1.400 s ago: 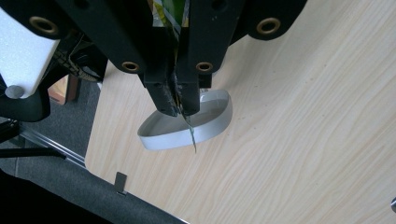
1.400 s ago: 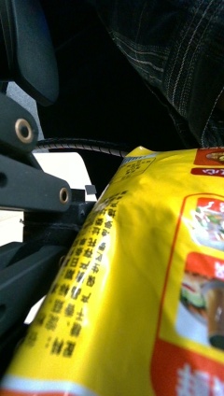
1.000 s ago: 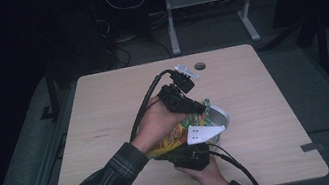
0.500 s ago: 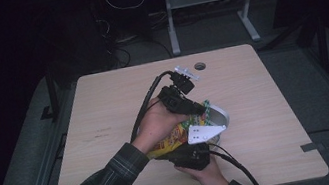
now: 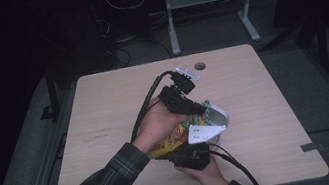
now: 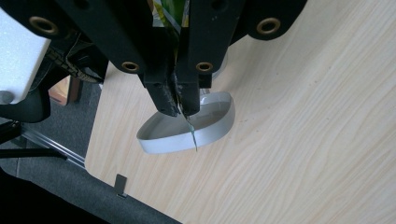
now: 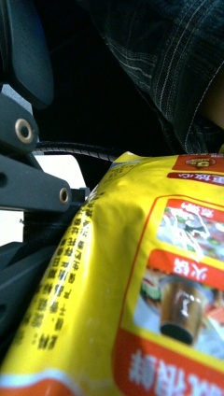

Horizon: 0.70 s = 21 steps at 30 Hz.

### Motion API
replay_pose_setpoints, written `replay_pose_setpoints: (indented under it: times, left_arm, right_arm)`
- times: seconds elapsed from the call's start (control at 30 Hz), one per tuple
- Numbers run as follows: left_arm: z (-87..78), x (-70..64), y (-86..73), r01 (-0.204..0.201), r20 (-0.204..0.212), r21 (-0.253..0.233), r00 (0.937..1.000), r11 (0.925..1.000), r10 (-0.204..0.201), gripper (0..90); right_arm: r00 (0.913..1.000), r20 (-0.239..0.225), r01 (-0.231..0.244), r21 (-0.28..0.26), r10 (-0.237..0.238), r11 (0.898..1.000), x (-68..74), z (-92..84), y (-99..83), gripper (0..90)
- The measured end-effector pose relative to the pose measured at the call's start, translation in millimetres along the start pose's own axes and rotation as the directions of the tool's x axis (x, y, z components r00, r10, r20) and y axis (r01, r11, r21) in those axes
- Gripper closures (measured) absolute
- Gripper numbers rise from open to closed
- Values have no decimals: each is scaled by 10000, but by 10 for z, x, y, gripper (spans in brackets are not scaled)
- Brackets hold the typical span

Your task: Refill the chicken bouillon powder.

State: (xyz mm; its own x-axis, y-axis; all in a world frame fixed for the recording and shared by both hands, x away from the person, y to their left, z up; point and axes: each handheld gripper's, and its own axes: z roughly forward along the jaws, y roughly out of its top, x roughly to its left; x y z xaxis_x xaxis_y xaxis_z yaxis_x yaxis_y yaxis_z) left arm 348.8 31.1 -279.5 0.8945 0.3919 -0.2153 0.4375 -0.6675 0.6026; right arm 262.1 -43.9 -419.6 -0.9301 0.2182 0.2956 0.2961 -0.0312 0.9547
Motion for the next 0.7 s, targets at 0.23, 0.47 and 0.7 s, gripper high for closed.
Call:
replay_pose_setpoints:
  times: [0.23,0.47,0.7]
  left_arm:
    - [5,4,5,3,-1,9,10000,10000,-3,883]
    - [12,5,19,-22,-2,-36,10000,10000,22,883]
    - [-6,2,29,-56,-6,-183,10000,9998,56,883]
  right_arm:
    - [10000,-11,5,-8,-5,10000,-7,-3,2,900]
    - [10000,4,13,15,-13,10000,-22,-15,7,900]
    - [10000,59,70,36,-70,10000,-32,-24,21,900]
